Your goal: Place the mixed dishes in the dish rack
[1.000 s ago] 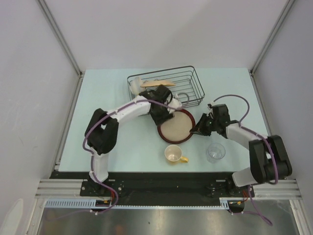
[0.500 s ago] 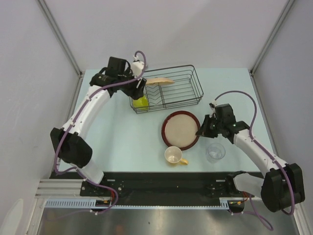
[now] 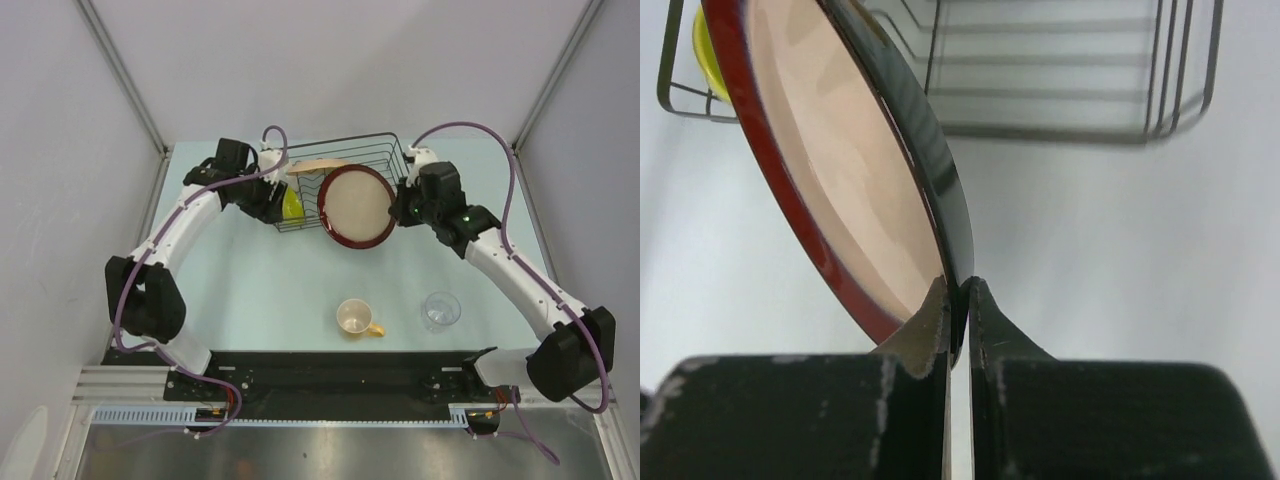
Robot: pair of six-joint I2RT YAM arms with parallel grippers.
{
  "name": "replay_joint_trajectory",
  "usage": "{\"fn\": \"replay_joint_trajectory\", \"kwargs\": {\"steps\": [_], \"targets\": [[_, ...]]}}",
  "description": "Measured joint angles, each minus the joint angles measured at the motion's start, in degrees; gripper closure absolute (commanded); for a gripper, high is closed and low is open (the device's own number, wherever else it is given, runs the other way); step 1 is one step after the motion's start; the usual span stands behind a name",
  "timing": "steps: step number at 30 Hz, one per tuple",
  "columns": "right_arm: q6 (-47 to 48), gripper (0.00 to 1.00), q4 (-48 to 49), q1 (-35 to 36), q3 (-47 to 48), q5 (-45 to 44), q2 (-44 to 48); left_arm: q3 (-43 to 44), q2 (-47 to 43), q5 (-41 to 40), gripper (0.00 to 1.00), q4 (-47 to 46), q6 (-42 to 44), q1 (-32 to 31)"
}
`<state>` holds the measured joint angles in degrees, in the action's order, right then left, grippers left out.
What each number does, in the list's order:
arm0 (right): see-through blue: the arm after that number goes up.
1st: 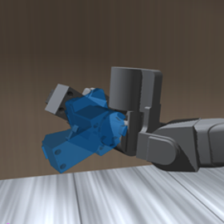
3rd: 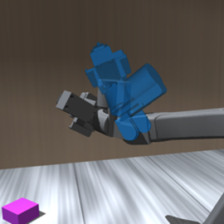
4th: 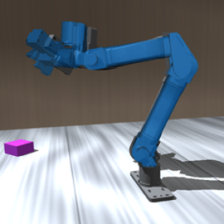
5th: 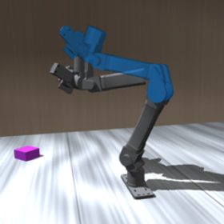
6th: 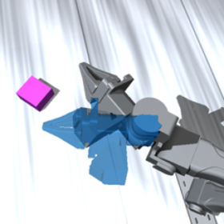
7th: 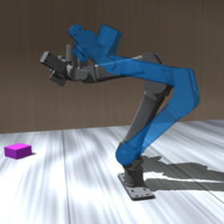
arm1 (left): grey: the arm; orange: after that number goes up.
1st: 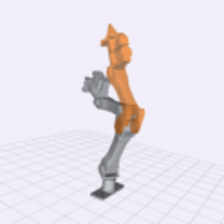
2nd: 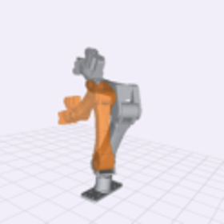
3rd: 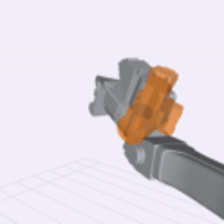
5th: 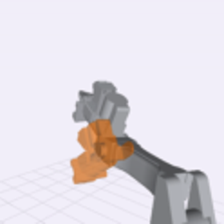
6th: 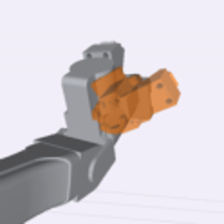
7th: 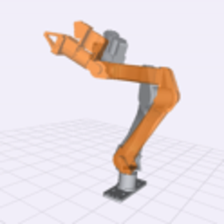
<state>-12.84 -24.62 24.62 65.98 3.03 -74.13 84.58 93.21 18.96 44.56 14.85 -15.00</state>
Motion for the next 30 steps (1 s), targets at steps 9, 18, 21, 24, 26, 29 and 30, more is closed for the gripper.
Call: {"fn": "replay_joint_trajectory", "kwargs": {"steps": [9, 18, 21, 24, 26, 29, 30], "targets": [[13.0, 1.00, 7.4, 7.0, 6.7, -11.2, -4.7, -3.5, 1.6, 0.7, 0.35, -3.6, -2.4, 3.8], [17.5, 1.00, 8.2, 5.5, 10.5, -14.7, -9.3, -5.2, 5.0, 0.5, 0.36, -7.4, -5.6, 4.2], [18.0, 1.00, 8.2, 5.0, 11.4, -14.7, -10.0, -6.3, 5.6, 0.7, 0.36, -8.2, -6.5, 4.3], [18.8, 1.00, 8.2, 4.6, 12.6, -14.6, -10.5, -7.0, 6.1, 0.8, 0.36, -8.3, -7.3, 4.5], [19.1, 1.00, 8.2, 4.5, 13.7, -14.5, -11.0, -7.0, 6.4, 1.1, 0.36, -8.4, -7.4, 4.8], [19.4, 1.00, 7.7, 4.3, 16.1, -14.4, -12.1, -7.0, 6.8, 2.3, 0.36, -8.4, -8.0, 5.4], [19.4, 1.00, 7.5, 4.3, 16.9, -14.4, -12.6, -7.0, 7.0, 3.1, 0.36, -8.4, -8.5, 6.1]]}}
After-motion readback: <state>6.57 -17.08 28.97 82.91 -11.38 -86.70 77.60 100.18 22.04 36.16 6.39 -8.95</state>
